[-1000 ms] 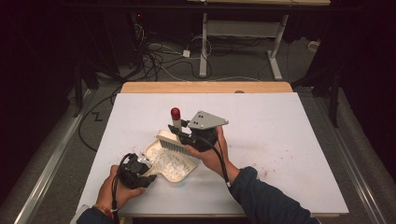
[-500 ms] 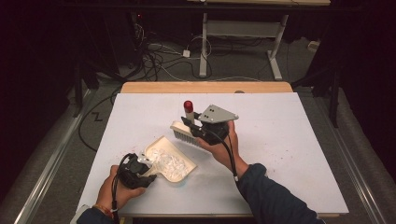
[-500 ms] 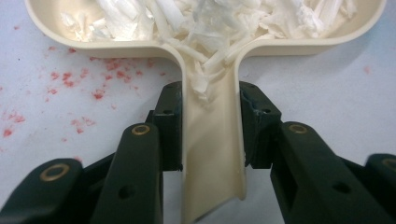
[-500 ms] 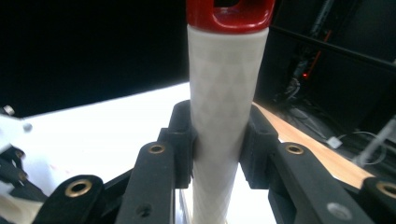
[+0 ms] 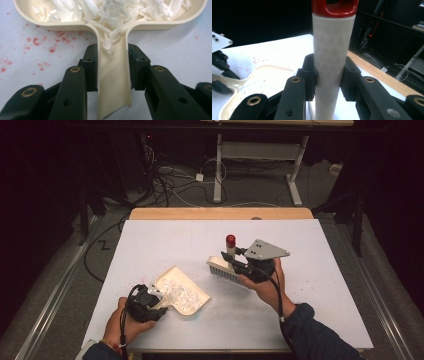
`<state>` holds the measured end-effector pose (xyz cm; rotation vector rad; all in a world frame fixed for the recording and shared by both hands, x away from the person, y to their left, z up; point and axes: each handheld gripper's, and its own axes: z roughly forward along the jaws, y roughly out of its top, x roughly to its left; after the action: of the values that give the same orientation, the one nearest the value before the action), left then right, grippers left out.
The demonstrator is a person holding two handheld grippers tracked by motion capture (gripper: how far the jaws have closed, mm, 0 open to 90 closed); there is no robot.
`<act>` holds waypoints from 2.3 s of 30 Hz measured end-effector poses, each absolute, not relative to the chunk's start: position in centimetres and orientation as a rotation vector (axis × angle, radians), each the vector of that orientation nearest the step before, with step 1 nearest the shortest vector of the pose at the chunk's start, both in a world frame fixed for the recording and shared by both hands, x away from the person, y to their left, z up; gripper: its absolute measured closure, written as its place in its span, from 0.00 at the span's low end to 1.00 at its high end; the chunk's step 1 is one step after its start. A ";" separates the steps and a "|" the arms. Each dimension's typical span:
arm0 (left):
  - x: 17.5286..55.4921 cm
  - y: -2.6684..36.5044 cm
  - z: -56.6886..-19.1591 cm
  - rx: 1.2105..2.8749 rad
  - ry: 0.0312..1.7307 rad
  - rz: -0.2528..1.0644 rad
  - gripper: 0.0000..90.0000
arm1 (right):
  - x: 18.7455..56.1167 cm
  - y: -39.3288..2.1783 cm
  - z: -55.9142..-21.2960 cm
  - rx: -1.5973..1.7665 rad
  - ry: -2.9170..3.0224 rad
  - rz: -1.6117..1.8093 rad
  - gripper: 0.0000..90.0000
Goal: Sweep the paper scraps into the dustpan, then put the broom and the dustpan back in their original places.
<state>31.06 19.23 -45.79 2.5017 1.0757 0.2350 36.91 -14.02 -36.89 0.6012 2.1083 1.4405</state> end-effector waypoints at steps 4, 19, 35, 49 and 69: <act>31.1 19.2 -45.8 2.503 1.074 0.234 0.70 | 36.6 -16.2 -36.3 0.630 2.108 1.476 0.78; 31.0 19.4 -45.5 2.479 1.078 0.233 0.70 | 33.4 -22.3 -35.2 0.620 2.140 1.438 0.78; 31.3 20.0 -45.1 2.412 1.109 0.247 0.70 | 31.0 -27.5 -34.7 0.672 2.186 1.430 0.78; 32.3 21.1 -45.1 2.337 1.229 0.322 0.70 | 29.7 -31.0 -33.9 0.668 2.273 1.410 0.78; 33.1 24.2 -45.2 2.129 1.488 0.432 0.70 | 30.5 -30.1 -35.3 0.640 2.440 1.400 0.78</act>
<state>33.08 24.20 -45.24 2.1290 1.4885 0.4325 30.53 -30.11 -35.32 0.6405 2.4403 1.4003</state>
